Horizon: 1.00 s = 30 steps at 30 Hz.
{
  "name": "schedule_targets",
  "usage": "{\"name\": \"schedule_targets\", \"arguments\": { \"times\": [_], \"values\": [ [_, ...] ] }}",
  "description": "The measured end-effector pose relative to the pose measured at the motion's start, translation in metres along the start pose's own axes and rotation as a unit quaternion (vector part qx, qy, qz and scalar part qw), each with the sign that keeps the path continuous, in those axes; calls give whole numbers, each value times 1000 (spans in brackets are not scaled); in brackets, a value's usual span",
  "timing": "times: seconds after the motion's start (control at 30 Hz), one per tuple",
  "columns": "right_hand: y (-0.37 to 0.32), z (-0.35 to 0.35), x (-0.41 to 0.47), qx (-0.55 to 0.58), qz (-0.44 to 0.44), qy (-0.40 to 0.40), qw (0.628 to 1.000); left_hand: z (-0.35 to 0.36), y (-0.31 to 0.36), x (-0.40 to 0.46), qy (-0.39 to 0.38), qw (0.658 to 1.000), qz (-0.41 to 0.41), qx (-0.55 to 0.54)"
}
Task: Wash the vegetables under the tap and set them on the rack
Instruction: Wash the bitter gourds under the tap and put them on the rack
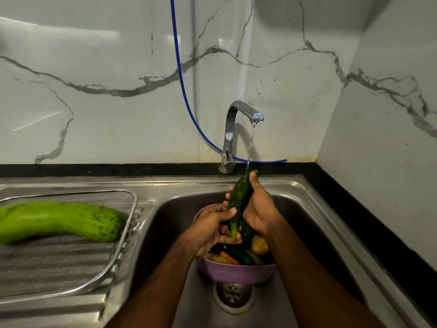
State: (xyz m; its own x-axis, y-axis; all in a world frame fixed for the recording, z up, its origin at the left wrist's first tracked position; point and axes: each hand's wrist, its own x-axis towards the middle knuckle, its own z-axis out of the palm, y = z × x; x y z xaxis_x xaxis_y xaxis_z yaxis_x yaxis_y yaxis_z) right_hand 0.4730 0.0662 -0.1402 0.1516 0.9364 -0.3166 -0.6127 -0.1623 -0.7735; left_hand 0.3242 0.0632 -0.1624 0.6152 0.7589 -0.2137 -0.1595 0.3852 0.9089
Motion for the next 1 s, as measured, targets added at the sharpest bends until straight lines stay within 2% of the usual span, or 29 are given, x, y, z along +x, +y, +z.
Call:
{"name": "schedule_targets", "arguments": {
  "times": [0.13,0.2,0.37,0.53,0.77,0.9,1.0],
  "values": [
    [2,-6,4,7,-29,-38,999,8,2,1,25,999,-18,-34],
    [2,-7,4,-9,-41,-30,999,11,-4,6,56,998,-17,1],
    [5,-3,12,-26,-125,37,991,17,-20,18,153,975,68,148],
    [0,-2,13,26,-170,50,984,21,-19,17,169,970,105,142],
    [-1,-1,11,58,-177,40,982,23,-15,16,146,972,140,121],
    [3,-1,10,19,-166,26,986,26,-14,14,166,964,160,130],
    [6,0,4,-41,-128,-16,991,27,-10,13,186,959,157,144]
  ]
}}
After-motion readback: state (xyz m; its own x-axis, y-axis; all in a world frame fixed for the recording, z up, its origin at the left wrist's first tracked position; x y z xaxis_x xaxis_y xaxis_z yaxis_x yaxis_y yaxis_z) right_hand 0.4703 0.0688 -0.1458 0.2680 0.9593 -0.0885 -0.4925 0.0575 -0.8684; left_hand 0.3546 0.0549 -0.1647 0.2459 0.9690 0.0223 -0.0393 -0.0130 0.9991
